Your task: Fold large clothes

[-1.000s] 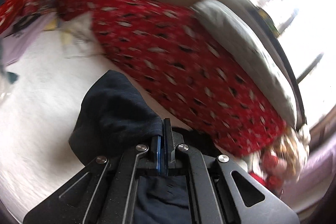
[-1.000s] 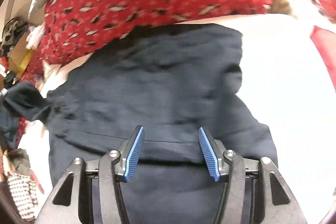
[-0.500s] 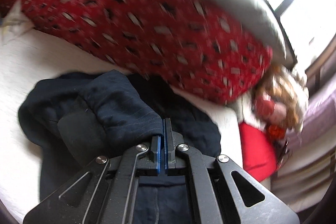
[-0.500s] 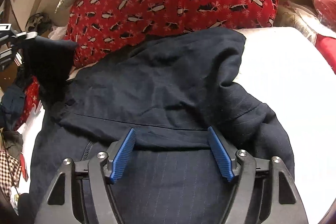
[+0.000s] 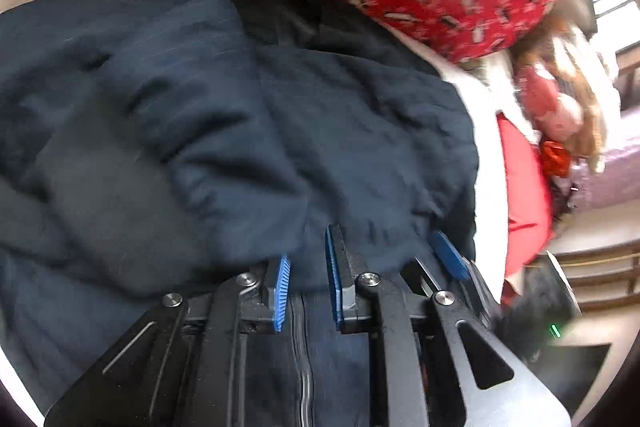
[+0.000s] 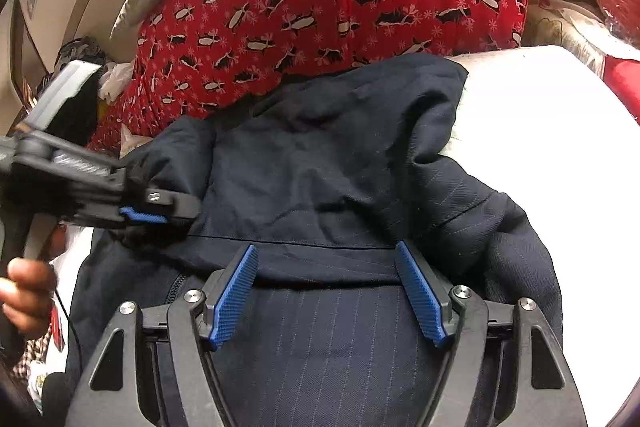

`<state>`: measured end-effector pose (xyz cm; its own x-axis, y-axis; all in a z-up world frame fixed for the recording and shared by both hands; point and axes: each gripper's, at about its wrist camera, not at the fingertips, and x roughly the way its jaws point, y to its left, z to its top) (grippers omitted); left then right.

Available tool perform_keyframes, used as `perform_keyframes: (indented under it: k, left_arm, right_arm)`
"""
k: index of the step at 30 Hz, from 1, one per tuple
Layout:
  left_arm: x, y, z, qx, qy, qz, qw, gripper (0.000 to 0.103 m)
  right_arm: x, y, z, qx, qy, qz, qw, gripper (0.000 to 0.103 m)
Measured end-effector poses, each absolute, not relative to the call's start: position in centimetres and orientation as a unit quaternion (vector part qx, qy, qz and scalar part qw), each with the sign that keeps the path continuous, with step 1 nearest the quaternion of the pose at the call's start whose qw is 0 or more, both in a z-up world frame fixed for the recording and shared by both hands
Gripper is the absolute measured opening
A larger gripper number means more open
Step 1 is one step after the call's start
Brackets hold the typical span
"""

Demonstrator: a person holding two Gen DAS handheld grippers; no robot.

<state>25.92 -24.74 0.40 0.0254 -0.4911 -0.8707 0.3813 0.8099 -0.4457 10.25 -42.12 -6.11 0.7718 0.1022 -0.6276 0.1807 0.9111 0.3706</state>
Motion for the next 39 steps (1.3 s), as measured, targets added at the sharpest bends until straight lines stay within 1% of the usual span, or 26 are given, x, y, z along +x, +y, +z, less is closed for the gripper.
perform_keyframes:
  k: [1,2,3,4,5,6,8,10,13,15,19,21,22,23,24,25,27,28,31,32,33,34,35,37,39]
  left_arm:
    - [25.5,-23.3,1.3,-0.057,0.62,-0.316,0.716,0.021]
    - [25.4,-22.1,2.0,-0.068,0.613,-0.323,0.718,0.029]
    - [25.1,-19.8,3.0,-0.087,0.598,-0.325,0.727,0.034]
    - [25.0,-18.3,3.5,-0.102,0.587,-0.321,0.736,0.044]
    - [25.2,-16.3,3.9,-0.12,0.572,-0.311,0.75,0.046]
    - [25.5,-13.9,4.1,-0.141,0.556,-0.289,0.766,0.046]
    - [26.9,-10.0,3.2,-0.185,0.546,-0.239,0.781,0.046]
    - [28.2,-8.1,1.5,-0.212,0.565,-0.208,0.77,0.044]
    - [29.3,-6.3,-1.7,-0.249,0.594,-0.185,0.742,0.044]
    - [29.3,-5.7,-2.9,-0.271,0.597,-0.188,0.731,0.043]
    - [29.3,-5.6,-3.0,-0.276,0.592,-0.197,0.731,0.043]
    - [29.4,-5.9,-2.9,-0.274,0.592,-0.198,0.732,0.043]
    - [29.5,-5.9,-2.8,-0.274,0.592,-0.199,0.732,0.043]
    - [29.6,-5.5,-3.0,-0.275,0.592,-0.2,0.731,0.043]
    - [29.5,-5.4,-2.8,-0.276,0.592,-0.201,0.73,0.043]
    - [29.7,-5.6,-2.7,-0.277,0.592,-0.201,0.729,0.043]
    - [29.9,-5.5,-2.9,-0.279,0.592,-0.202,0.728,0.043]
    - [29.8,-5.3,-3.0,-0.279,0.591,-0.203,0.729,0.043]
    - [29.6,-5.6,-2.8,-0.263,0.586,-0.206,0.738,0.044]
    - [29.5,-5.7,-2.7,-0.257,0.585,-0.206,0.741,0.044]
    - [29.3,-5.9,-2.6,-0.247,0.583,-0.207,0.746,0.044]
    - [29.1,-6.1,-2.5,-0.237,0.581,-0.207,0.751,0.044]
    - [29.0,-6.2,-2.4,-0.233,0.58,-0.208,0.753,0.045]
    - [28.7,-6.3,-2.2,-0.225,0.579,-0.21,0.755,0.047]
    - [28.5,-6.1,-2.1,-0.226,0.579,-0.213,0.754,0.048]
  right_arm:
    - [10.3,-42.1,-6.1,0.208,0.34,-0.023,0.917,0.073]
    - [10.4,-42.0,-6.0,0.204,0.344,-0.027,0.916,0.073]
    - [10.5,-41.8,-5.8,0.198,0.351,-0.031,0.915,0.073]
    - [10.8,-41.5,-5.3,0.189,0.362,-0.039,0.912,0.073]
    - [11.0,-41.3,-4.9,0.184,0.37,-0.046,0.91,0.074]
    - [11.2,-41.0,-4.2,0.181,0.372,-0.045,0.909,0.073]
    - [11.5,-39.9,-2.3,0.179,0.35,-0.022,0.919,0.073]
    - [12.2,-38.0,-0.4,0.163,0.331,-0.001,0.93,0.074]
    - [14.1,-34.6,1.0,0.129,0.336,0.038,0.932,0.073]
    - [15.5,-31.3,0.9,0.068,0.351,0.066,0.932,0.072]
    - [17.9,-26.1,-1.2,-0.05,0.39,0.085,0.915,0.072]
    - [18.8,-24.7,-1.9,-0.09,0.389,0.072,0.914,0.072]
    - [19.2,-24.0,-2.1,-0.11,0.384,0.06,0.915,0.07]
    - [19.6,-23.7,-2.2,-0.12,0.379,0.053,0.916,0.055]
    - [19.8,-23.7,-2.1,-0.113,0.376,0.061,0.918,0.041]
    - [20.2,-24.2,-1.7,-0.084,0.381,0.08,0.917,0.021]
    - [20.3,-25.8,-1.1,-0.034,0.376,0.088,0.922,0.018]
    - [20.1,-26.6,-0.7,-0.01,0.371,0.09,0.924,0.015]
    - [18.8,-31.9,0.5,0.131,0.349,0.083,0.924,0.013]
    - [18.3,-34.0,0.7,0.18,0.338,0.075,0.921,0.005]
    - [17.7,-36.1,0.7,0.225,0.328,0.068,0.915,0.003]
    - [16.8,-39.1,0.4,0.284,0.316,0.053,0.904,0.003]
    - [16.3,-41.1,0.1,0.316,0.308,0.041,0.896,0.003]
    - [15.2,-45.2,-1.1,0.37,0.301,0.012,0.879,0.003]
    - [14.3,-47.6,-2.3,0.399,0.305,-0.014,0.865,0.003]
